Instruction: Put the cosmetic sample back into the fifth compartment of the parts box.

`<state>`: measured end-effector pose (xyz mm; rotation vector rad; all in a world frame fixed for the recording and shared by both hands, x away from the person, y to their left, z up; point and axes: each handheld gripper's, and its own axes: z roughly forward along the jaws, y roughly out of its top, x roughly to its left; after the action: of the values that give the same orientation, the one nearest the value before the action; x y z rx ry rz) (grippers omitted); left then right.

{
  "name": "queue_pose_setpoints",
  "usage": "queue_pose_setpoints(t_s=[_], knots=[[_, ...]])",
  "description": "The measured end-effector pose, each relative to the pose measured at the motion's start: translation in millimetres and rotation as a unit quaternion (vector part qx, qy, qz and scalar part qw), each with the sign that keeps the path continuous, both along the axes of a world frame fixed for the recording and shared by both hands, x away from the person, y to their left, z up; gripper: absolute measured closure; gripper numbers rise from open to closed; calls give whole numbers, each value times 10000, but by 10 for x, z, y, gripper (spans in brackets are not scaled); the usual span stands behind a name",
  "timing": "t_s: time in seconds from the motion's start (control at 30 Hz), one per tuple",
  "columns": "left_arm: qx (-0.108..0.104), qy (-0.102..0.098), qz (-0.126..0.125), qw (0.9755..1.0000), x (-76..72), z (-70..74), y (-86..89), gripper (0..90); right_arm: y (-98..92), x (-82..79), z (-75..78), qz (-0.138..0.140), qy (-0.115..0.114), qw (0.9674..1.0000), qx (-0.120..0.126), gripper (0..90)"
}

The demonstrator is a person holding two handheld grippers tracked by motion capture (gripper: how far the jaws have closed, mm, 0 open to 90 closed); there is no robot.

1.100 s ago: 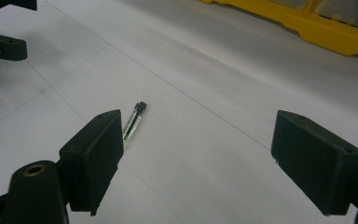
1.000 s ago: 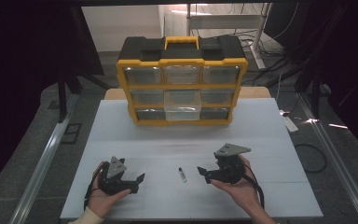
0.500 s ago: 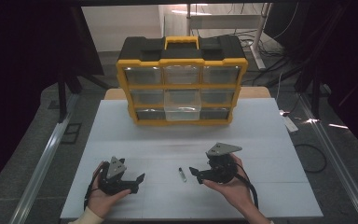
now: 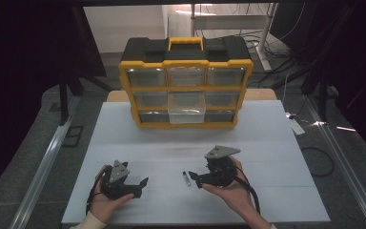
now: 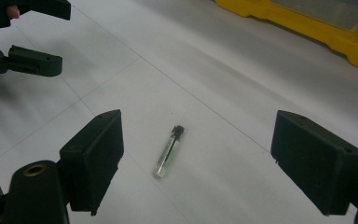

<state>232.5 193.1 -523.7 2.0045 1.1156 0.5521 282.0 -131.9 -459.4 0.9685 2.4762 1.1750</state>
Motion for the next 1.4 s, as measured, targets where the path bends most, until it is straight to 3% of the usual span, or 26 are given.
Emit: queue_pose_setpoints(t_s=[0.5, 0.8, 1.4], knots=[[20, 14, -22, 10000, 3, -2, -4, 65, 141, 25, -33, 45, 91, 9999, -116, 170], [38, 17, -37, 10000, 4, -3, -7, 65, 251, 64, -92, 4, 196, 9993, -312, 174], [56, 26, -33, 10000, 5, -9, -7, 65, 446, 185, -399, -16, 500, 9932, -1047, 184]])
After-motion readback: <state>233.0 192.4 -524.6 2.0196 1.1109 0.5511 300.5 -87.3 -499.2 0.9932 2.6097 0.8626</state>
